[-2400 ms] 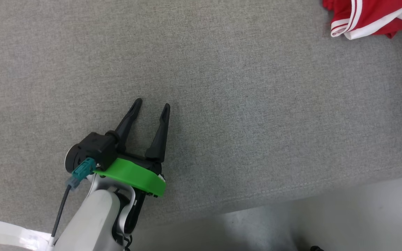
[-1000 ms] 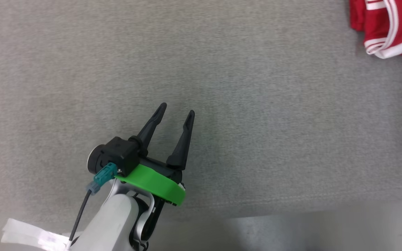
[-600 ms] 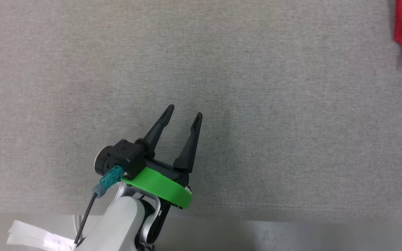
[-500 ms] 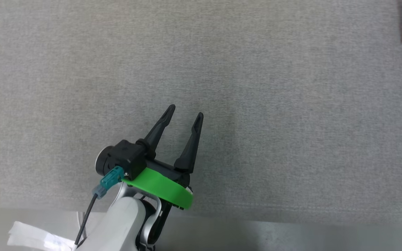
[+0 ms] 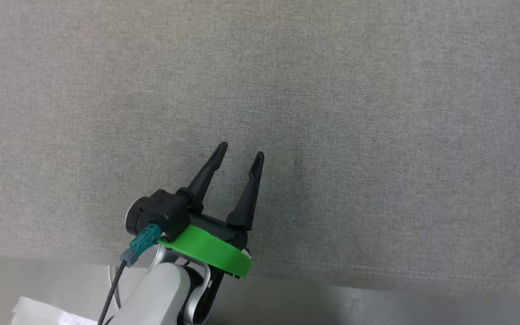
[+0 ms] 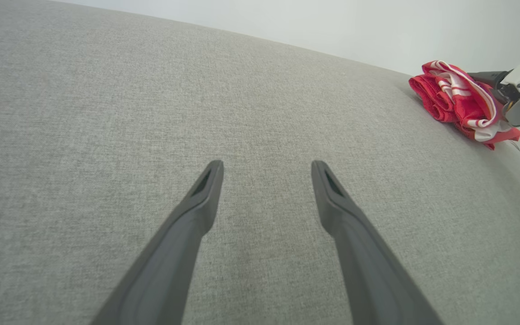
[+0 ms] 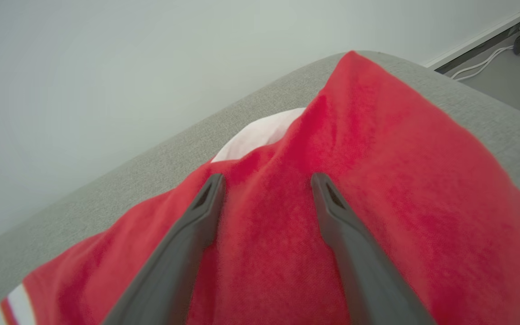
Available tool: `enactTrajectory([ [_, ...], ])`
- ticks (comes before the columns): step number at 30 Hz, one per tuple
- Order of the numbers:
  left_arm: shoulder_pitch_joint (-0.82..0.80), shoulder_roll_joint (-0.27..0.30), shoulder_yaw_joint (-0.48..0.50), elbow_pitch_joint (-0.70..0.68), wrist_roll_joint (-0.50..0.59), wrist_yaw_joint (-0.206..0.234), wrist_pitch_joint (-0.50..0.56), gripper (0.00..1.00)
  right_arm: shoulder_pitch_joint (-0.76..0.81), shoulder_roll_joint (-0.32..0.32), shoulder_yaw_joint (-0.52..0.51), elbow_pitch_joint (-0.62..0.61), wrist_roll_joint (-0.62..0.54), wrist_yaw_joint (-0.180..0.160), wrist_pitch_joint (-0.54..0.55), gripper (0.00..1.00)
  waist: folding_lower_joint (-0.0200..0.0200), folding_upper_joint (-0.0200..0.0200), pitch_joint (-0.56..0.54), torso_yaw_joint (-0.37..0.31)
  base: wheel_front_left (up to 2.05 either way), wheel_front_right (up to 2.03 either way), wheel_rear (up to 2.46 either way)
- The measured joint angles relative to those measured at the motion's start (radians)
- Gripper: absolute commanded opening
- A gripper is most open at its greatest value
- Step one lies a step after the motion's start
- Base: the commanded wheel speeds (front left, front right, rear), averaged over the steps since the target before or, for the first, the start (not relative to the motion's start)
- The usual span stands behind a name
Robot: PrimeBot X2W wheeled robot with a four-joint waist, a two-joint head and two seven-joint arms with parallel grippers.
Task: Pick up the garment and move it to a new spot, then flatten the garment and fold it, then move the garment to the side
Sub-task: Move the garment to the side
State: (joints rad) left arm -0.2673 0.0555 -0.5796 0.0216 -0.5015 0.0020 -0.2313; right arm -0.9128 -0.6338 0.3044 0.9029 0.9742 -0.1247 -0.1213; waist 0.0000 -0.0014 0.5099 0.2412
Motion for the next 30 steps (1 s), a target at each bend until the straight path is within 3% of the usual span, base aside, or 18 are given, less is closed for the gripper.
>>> enactTrajectory([
  [9,0.001,-0.001,0.024,0.0,0.0,0.009,-0.008,1.0,-0.025,0.029,0.059,-0.022,-0.062,0.003,-0.039,1.0,0.0,0.0,-0.027,-0.025,0.0,0.0,0.0],
  [18,0.001,0.0,0.097,0.03,-0.03,0.019,-0.017,1.0,-0.028,-0.003,0.119,-0.153,-0.17,0.065,-0.127,1.0,0.0,0.0,-0.093,-0.067,0.0,0.0,0.0],
  [24,0.013,0.034,0.152,0.062,-0.032,0.039,-0.017,1.0,0.069,0.04,0.119,-0.233,-0.165,0.097,-0.129,1.0,0.0,0.0,-0.165,-0.093,0.0,0.0,0.0],
  [30,0.063,0.074,0.185,0.077,-0.022,0.058,-0.017,1.0,0.202,0.057,0.109,-0.289,-0.163,0.091,-0.131,1.0,0.0,0.0,-0.244,-0.12,0.0,0.0,0.0],
])
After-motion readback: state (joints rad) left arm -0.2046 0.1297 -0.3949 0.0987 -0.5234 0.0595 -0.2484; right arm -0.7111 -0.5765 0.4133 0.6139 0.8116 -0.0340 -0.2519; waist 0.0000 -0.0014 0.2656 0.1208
